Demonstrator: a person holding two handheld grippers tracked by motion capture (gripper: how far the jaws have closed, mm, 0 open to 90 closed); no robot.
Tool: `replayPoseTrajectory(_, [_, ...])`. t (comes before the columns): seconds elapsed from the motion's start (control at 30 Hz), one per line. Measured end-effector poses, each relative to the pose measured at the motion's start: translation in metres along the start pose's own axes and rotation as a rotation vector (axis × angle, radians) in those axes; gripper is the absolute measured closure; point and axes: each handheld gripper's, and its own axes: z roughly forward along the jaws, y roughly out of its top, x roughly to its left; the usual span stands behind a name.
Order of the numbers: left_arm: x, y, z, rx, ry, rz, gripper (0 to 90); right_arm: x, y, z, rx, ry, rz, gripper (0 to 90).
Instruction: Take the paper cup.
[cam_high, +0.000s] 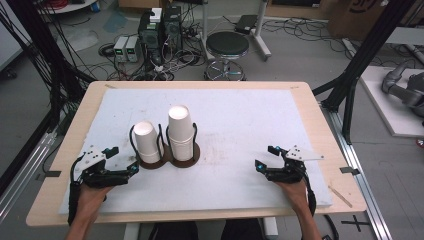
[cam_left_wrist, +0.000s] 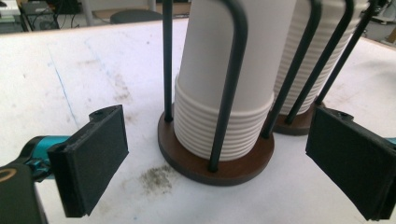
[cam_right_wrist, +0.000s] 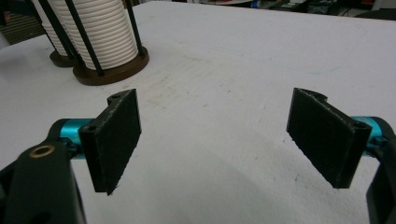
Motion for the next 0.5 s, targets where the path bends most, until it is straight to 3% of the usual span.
replayPoseTrajectory(0.27, [0.001, 0.014, -0.012, 0.003, -0.040, 0.020, 5.5, 0.000, 0.000, 0.000, -0.006, 0.003, -0.001, 18.2])
replayPoseTrajectory(0.47, [-0.002, 0.040, -0.018, -0.001, -0.049, 0.051, 5.5, 0.000, 0.000, 0.000, -0.006, 0.003, -0.001, 18.2])
replayPoseTrajectory(0.5, [-0.002, 0.053, -0.021, -0.008, -0.064, 0.061, 5.5, -0.001, 0.000, 0.000, -0.005, 0.004, -0.001, 18.2])
